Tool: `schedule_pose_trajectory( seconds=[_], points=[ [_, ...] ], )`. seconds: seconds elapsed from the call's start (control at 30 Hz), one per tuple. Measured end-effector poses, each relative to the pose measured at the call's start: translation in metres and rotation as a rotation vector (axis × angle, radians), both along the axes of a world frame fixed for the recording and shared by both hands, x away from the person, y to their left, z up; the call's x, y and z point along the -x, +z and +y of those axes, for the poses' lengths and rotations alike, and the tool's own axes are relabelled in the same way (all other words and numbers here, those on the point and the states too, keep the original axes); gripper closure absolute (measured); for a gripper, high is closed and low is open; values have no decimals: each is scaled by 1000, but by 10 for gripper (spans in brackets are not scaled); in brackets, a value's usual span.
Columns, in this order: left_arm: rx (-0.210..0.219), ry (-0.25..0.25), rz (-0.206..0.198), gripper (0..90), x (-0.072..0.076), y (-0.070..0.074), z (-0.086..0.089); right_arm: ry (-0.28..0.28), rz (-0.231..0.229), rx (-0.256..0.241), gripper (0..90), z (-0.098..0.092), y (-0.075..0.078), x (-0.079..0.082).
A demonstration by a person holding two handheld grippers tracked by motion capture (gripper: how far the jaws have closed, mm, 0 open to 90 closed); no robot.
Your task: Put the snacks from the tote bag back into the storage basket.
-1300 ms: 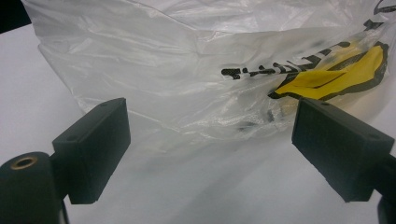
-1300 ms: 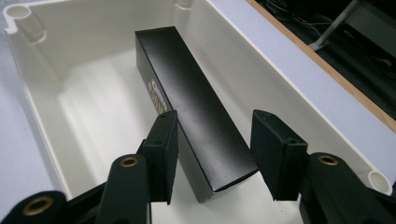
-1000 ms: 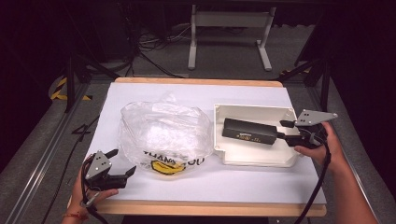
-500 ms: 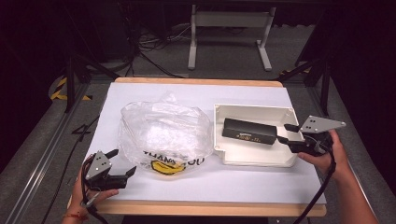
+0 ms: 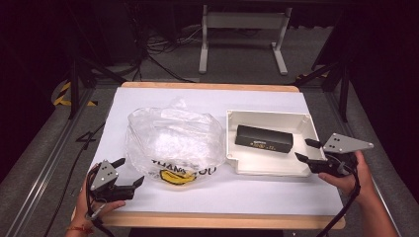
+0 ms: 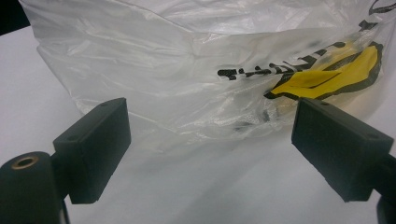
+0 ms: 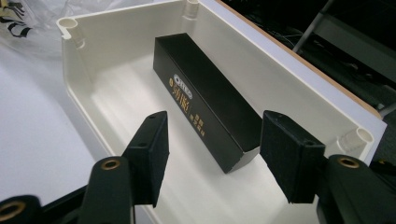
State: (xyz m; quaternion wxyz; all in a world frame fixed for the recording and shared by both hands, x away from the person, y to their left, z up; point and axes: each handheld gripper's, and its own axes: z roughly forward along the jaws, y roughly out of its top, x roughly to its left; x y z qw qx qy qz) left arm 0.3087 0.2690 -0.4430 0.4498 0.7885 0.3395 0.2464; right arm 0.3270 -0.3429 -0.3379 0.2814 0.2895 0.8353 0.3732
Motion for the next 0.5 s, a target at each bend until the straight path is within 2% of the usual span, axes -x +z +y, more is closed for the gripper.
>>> schedule_pose_trajectory(
  seconds=[0.23, 0.27, 0.5],
  points=[
    [-2, -1, 3, 127, 0, 0, -1, -23, -27, -12, 372, -5, -5, 13],
    [-4, -3, 3, 127, 0, 0, -1, -34, -34, -15, 335, -6, -6, 16],
    [-5, -6, 5, 127, 0, 0, -1, -88, -79, -32, 262, -12, -11, 28]
  ],
)
